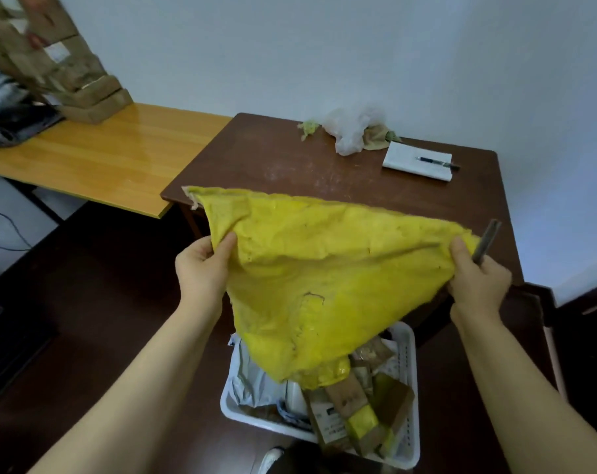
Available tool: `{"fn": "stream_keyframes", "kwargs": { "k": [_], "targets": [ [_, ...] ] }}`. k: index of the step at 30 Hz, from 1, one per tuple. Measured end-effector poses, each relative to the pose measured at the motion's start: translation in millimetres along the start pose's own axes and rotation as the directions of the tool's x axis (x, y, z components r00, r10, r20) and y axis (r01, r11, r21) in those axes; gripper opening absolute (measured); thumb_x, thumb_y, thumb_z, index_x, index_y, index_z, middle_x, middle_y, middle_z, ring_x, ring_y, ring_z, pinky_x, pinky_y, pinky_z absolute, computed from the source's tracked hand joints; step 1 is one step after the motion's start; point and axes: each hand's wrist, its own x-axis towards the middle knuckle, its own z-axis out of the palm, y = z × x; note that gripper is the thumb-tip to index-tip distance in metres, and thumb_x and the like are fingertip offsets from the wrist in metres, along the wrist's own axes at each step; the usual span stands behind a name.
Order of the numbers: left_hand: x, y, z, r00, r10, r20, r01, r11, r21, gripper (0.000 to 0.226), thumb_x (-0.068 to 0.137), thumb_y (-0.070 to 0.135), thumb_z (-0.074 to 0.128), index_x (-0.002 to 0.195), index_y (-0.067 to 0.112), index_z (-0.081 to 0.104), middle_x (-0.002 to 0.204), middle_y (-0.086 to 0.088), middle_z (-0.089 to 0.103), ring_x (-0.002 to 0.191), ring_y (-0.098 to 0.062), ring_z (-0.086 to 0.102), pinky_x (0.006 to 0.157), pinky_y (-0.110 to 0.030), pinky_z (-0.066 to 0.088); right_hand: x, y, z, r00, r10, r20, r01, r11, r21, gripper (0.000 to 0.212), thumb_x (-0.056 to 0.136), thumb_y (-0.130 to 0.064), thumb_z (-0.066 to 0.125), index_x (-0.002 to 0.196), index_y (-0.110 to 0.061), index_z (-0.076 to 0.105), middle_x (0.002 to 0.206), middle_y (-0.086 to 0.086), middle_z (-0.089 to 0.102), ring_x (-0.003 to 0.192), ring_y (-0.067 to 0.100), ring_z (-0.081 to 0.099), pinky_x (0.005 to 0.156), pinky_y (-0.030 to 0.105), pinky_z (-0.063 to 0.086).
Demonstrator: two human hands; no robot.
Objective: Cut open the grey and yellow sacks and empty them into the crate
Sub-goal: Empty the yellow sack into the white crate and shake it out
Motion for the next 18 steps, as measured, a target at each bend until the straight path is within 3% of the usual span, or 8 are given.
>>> {"fn": "stream_keyframes", "kwargs": {
  "k": [2,4,6,9,12,14,16,18],
  "targets": [
    [-2,8,4,0.999,0.042,-0.008,-0.043,0.998,-0.055,0.018,0.086,0.028,0.068,0.068,0.027,0.069,0.068,0.010,0.070,0.065,-0.003,0.065,0.059,-0.020,0.052,2,-7,-4,0.999,-0.023,-0.023,0.024,0.999,0.021,0.028,0.081,-0.033,0.069,0.059,-0.022,0.057,0.056,-0.007,0.048,0.053,0.005,0.046,0.049,0.022,0.038],
    [-5,10,10,0.999,0.031,0.015,-0.030,0.998,-0.048,0.018,0.087,0.031,0.067,0.071,0.024,0.066,0.073,0.006,0.068,0.071,-0.008,0.063,0.066,-0.028,0.054,3,-5,-12,0.997,0.065,-0.052,-0.065,0.998,0.006,0.015,0.083,-0.024,0.069,0.086,-0.009,0.069,0.075,0.001,0.058,0.072,0.015,0.056,0.060,0.028,0.045],
    [-8,12,13,1.000,-0.013,0.027,0.014,0.999,-0.032,0.026,0.089,0.036,0.063,0.074,0.015,0.061,0.077,0.001,0.062,0.072,-0.012,0.059,0.070,-0.035,0.049,3,-7,-20,0.991,0.117,-0.059,-0.115,0.993,0.034,0.023,0.083,-0.018,0.069,0.099,-0.001,0.068,0.081,0.001,0.061,0.078,0.018,0.059,0.065,0.032,0.048],
    [-13,24,14,0.997,0.074,0.016,-0.073,0.993,-0.088,0.038,0.083,0.048,0.063,0.085,0.011,0.060,0.080,0.000,0.059,0.072,-0.010,0.057,0.065,-0.029,0.046,4,-22,-27,0.996,0.036,-0.087,-0.024,0.991,0.132,0.008,0.079,-0.021,0.070,0.084,-0.015,0.070,0.081,-0.005,0.066,0.075,0.010,0.063,0.063,0.026,0.054],
    [-18,31,19,0.988,0.154,-0.029,-0.156,0.984,-0.081,0.027,0.077,0.042,0.073,0.088,0.021,0.060,0.076,0.011,0.065,0.070,-0.001,0.063,0.059,-0.015,0.048,9,-20,-37,0.991,0.047,-0.126,-0.030,0.991,0.133,0.020,0.081,-0.016,0.070,0.099,-0.009,0.069,0.089,0.000,0.066,0.072,0.007,0.062,0.059,0.019,0.054],
    [-22,26,24,0.995,0.091,-0.045,-0.091,0.996,0.000,0.034,0.080,0.035,0.074,0.104,0.015,0.060,0.088,0.004,0.067,0.080,-0.005,0.066,0.059,-0.012,0.048,13,-18,-40,0.992,0.061,-0.107,-0.053,0.996,0.074,0.018,0.081,-0.012,0.069,0.098,-0.007,0.067,0.083,0.001,0.063,0.065,0.005,0.056,0.050,0.013,0.049],
    [-24,26,26,0.996,0.045,-0.074,-0.046,0.999,-0.005,0.038,0.083,0.034,0.071,0.111,0.012,0.062,0.099,0.001,0.068,0.088,-0.009,0.066,0.062,-0.013,0.049,16,-23,-37,0.998,0.035,-0.057,-0.032,0.998,0.058,0.007,0.080,-0.012,0.069,0.085,-0.010,0.067,0.070,-0.005,0.058,0.059,0.004,0.053,0.045,0.013,0.045],
    [-21,31,23,0.997,0.046,-0.054,-0.051,0.993,-0.104,0.020,0.082,0.035,0.071,0.097,0.022,0.068,0.091,0.007,0.071,0.084,-0.008,0.068,0.060,-0.014,0.050,24,-26,-35,0.998,0.028,-0.053,-0.023,0.996,0.089,0.011,0.078,-0.012,0.069,0.069,-0.014,0.063,0.063,-0.008,0.056,0.050,0.001,0.052,0.041,0.014,0.042]
  ]
}}
